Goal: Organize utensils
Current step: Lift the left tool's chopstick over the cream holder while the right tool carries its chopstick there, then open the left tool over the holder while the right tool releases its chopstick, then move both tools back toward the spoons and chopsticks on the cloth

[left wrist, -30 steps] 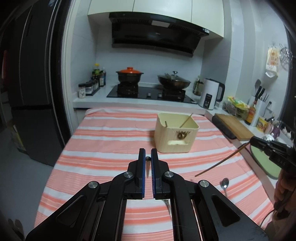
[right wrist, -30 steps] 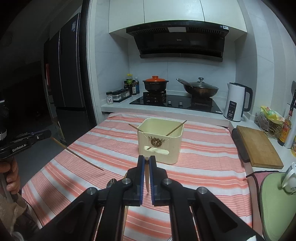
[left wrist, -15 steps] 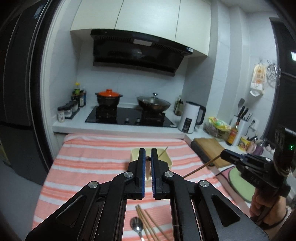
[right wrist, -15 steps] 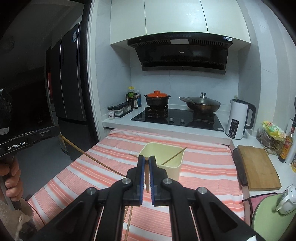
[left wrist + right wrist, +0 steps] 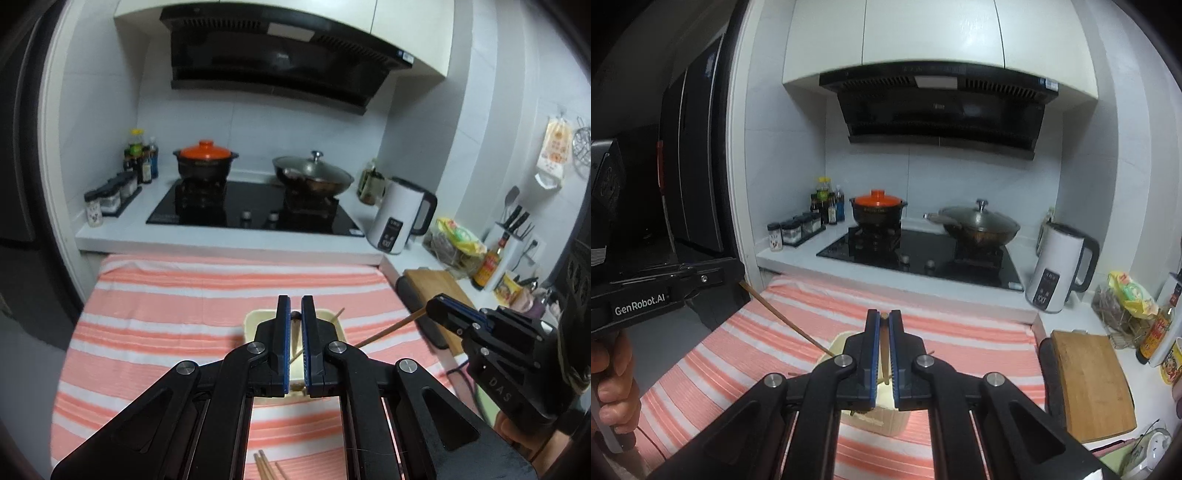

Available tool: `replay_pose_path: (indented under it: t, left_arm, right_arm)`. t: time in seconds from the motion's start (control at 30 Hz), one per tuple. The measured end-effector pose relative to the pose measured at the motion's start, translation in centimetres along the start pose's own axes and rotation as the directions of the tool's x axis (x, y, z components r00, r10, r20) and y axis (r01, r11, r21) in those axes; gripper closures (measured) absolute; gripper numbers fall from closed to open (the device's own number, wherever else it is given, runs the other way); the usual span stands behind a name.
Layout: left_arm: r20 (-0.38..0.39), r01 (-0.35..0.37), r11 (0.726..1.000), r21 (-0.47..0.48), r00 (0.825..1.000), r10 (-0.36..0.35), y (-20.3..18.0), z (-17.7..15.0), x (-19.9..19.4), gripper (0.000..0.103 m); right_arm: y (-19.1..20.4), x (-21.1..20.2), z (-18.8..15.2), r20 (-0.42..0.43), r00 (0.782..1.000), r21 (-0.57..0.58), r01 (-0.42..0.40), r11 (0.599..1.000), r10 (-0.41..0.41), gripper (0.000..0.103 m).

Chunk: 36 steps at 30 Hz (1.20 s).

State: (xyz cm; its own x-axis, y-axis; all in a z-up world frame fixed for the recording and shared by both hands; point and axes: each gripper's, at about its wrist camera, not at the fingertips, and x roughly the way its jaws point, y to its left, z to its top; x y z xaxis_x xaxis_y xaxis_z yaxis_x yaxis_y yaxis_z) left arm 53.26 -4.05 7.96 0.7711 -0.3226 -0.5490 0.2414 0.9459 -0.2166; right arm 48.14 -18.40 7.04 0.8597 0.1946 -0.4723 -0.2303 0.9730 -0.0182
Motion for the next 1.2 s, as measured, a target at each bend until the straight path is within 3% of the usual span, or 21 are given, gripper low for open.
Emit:
replay_pose_path:
  t: [0.1,0.27,0.43,0.47,0.5,0.53,0.57,0.6,0.63,0.9,1.2]
  left_arm:
    - [-0.079,0.006,1.000,-0.013,0.997,-0.007,0.6,-0.2,3.2,0.100]
    - [-0.151,0.007,1.000,-0.021,0.988,-0.010,1.0,-1.1,6.6,0.100]
    - [-0.179,0.008,1.000,-0.022,0.984,-0.012,1.0,-2.0,8.7,0.099]
    - [-0.182,0.005,1.000,-0.027,0.983,-0.010,1.1,-2.2,8.9,0.096]
    - [-0.183,0.006,1.000,-0.028,0.983,-0.011,1.2,-2.3,9.1,0.083]
    - [-0.179,-0.002,1.000,-0.025,0.984,-0.003,1.2,-2.4,9.2,0.076]
    - [-0.168,-0.018,1.000,-0.020,0.986,0.014,1.2,-2.5,9.1,0.055]
    - [-0.155,-0.036,0.999,-0.016,0.987,0.033,1.3,-2.6,8.9,0.039]
    - [-0.136,-0.050,0.999,-0.010,0.989,0.048,1.3,-2.8,8.6,0.035]
    - [-0.083,-0.155,0.986,0.060,0.984,0.160,1.6,-4.9,5.4,0.018]
    - [-0.104,-0.179,0.981,0.070,0.977,0.186,1.8,-11.0,0.1,0.015]
  right_arm:
    - [-1.3,3.6,-0.2,-0.112,0.993,0.052,-0.033,0.998,0.038,0.098]
    - [-2.4,7.7,-1.1,-0.229,0.970,0.104,-0.054,0.993,0.077,0.098]
    - [-3.0,10.3,-2.0,-0.274,0.957,0.140,-0.058,0.989,0.095,0.095]
    - [-3.1,10.5,-2.0,-0.269,0.958,0.148,-0.061,0.987,0.099,0.094]
    - [-3.2,10.7,-2.1,-0.267,0.959,0.152,-0.060,0.987,0.099,0.094]
    - [-3.1,10.8,-2.1,-0.265,0.959,0.150,-0.059,0.987,0.098,0.081]
    - [-3.2,11.0,-2.0,-0.261,0.961,0.148,-0.057,0.987,0.095,0.072]
    - [-3.1,10.8,-2.1,-0.250,0.964,0.147,-0.057,0.987,0.093,0.053]
    - [-3.0,10.8,-2.1,-0.239,0.967,0.147,-0.059,0.987,0.093,0.046]
    - [-2.1,8.1,-3.1,-0.179,0.983,0.103,-0.021,0.994,0.039,0.045]
    - [0.8,1.6,-8.1,-0.120,0.992,0.043,-0.026,0.999,0.031,0.041]
